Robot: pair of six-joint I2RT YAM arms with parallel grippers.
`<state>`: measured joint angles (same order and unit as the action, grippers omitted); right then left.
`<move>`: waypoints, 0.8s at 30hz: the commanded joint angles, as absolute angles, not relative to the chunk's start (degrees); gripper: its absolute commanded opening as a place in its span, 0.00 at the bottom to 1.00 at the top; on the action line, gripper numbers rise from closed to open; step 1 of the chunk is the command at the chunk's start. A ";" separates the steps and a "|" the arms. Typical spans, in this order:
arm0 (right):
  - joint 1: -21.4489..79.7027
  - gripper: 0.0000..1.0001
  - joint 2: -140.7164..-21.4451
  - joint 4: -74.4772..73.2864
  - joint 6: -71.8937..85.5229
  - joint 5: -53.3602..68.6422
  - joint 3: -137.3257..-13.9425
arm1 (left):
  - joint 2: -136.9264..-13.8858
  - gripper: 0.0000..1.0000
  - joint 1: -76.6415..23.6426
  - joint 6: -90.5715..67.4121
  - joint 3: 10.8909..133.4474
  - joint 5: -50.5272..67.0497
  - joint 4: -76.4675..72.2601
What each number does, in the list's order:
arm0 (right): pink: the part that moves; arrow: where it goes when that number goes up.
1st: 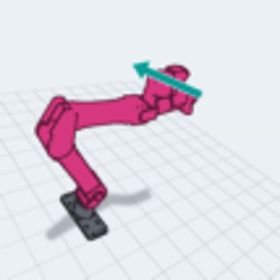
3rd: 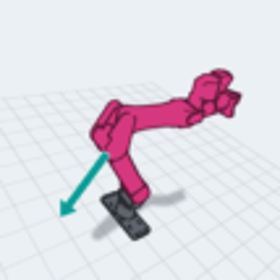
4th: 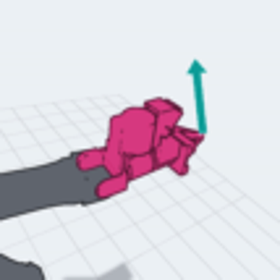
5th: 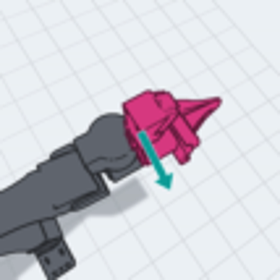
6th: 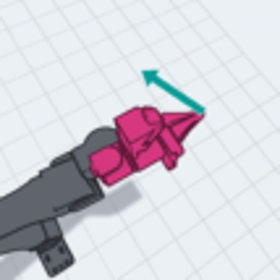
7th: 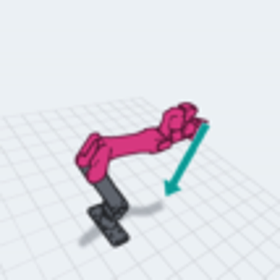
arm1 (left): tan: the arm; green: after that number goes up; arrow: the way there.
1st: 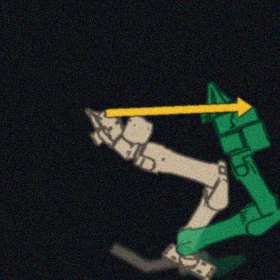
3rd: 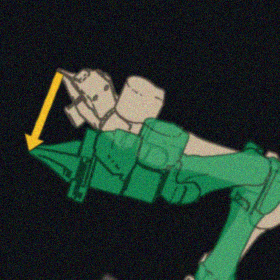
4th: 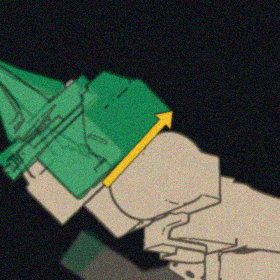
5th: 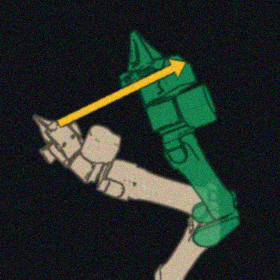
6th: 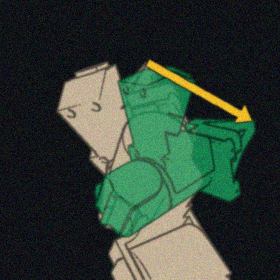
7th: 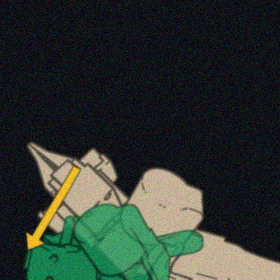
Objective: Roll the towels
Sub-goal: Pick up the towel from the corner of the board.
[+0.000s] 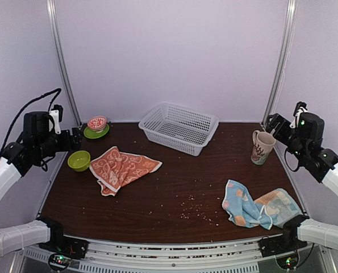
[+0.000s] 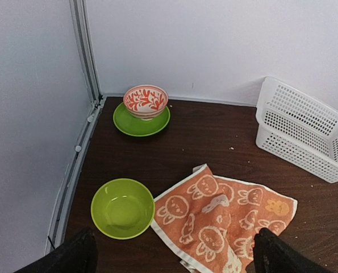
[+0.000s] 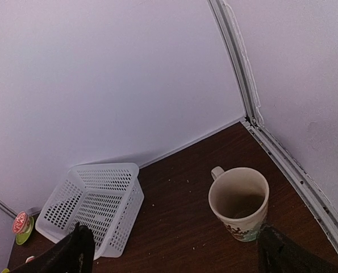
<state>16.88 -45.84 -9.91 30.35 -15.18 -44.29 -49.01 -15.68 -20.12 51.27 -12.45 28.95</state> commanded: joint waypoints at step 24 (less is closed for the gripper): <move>37.64 0.56 -64.83 -36.49 38.44 -4.16 -40.02 | -44.02 0.95 -14.90 -21.80 47.13 -4.57 20.96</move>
<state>34.50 -62.24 -36.21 36.25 -8.95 -40.93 -41.93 -15.40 -21.37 44.69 -7.33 21.41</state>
